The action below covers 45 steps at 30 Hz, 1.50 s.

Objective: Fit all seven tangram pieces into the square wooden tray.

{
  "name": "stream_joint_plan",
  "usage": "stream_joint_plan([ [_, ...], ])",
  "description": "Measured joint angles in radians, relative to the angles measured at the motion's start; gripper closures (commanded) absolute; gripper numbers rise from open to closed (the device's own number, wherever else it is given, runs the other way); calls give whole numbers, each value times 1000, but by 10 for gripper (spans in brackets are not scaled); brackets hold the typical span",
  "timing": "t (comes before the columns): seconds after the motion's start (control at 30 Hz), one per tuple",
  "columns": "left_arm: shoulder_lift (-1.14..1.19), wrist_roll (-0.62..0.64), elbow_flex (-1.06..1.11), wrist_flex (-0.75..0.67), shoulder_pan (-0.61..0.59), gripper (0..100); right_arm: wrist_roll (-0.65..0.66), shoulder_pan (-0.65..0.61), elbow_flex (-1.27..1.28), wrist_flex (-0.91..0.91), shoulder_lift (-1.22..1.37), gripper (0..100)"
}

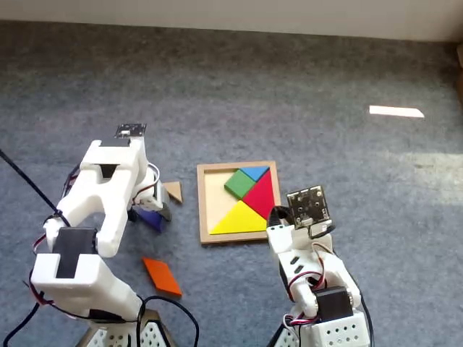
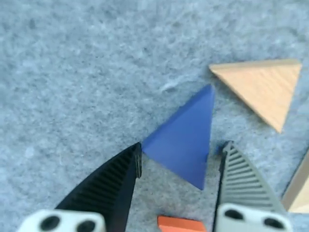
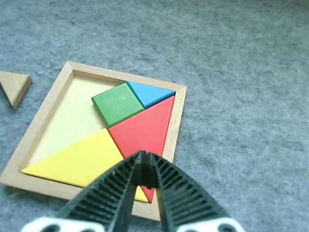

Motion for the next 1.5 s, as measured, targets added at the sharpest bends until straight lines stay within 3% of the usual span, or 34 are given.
stream_joint_plan([
  [0.5,0,-2,-2,-2,8,791,0,0,0,0,0,978],
  [0.9,0,0,-190,170,5,793,0,0,0,0,0,978],
  [1.5,0,-313,-407,164,242,790,0,103,0,-74,0,978],
])
